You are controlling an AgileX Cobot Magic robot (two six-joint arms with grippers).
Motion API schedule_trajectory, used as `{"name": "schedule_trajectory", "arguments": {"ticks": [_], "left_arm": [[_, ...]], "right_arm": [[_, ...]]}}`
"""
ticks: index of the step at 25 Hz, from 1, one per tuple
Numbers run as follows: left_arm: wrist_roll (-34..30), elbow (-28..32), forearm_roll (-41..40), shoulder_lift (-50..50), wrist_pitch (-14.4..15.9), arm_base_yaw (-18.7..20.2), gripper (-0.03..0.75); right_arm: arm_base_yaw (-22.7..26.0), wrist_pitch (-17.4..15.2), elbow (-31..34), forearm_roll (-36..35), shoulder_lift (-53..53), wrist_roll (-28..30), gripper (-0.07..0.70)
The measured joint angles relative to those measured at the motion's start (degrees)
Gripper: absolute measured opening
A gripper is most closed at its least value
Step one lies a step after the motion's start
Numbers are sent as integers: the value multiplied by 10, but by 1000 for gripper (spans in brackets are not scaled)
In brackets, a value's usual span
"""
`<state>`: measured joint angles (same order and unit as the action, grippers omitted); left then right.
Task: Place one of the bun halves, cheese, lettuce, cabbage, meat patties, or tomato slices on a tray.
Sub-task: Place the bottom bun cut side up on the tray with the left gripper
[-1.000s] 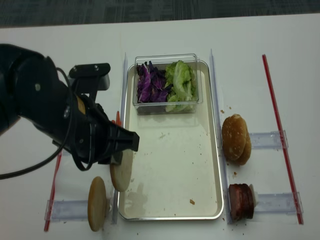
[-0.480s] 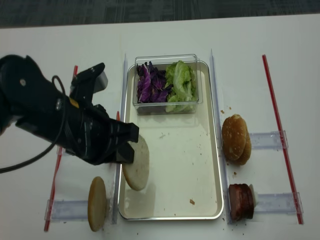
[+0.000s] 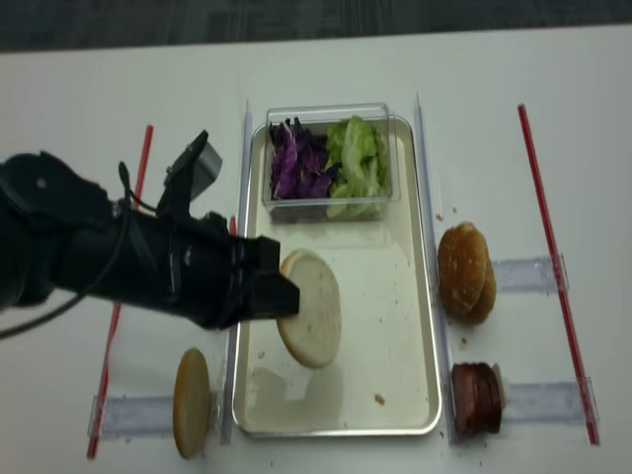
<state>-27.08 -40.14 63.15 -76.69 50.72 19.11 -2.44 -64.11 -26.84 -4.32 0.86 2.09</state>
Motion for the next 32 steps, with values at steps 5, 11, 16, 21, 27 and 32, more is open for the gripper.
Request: {"name": "schedule_trajectory", "arguments": {"ticks": [5, 11, 16, 21, 27, 32], "left_arm": [[-71, 8, 74, -42, 0, 0, 106], [-137, 8, 129, -91, 6, 0, 106], [-173, 11, 155, -122, 7, 0, 101], [-255, 55, 243, -128, 7, 0, 100], [-284, 77, 262, -128, 5, 0, 99], [-288, 82, 262, -128, 0, 0, 99]], "right_arm": [[0, 0, 0, 0, 0, 0, 416], [0, 0, 0, 0, 0, 0, 417], [0, 0, 0, 0, 0, 0, 417], [0, 0, 0, 0, 0, 0, 416], [0, 0, 0, 0, 0, 0, 416], [0, 0, 0, 0, 0, 0, 416]]}}
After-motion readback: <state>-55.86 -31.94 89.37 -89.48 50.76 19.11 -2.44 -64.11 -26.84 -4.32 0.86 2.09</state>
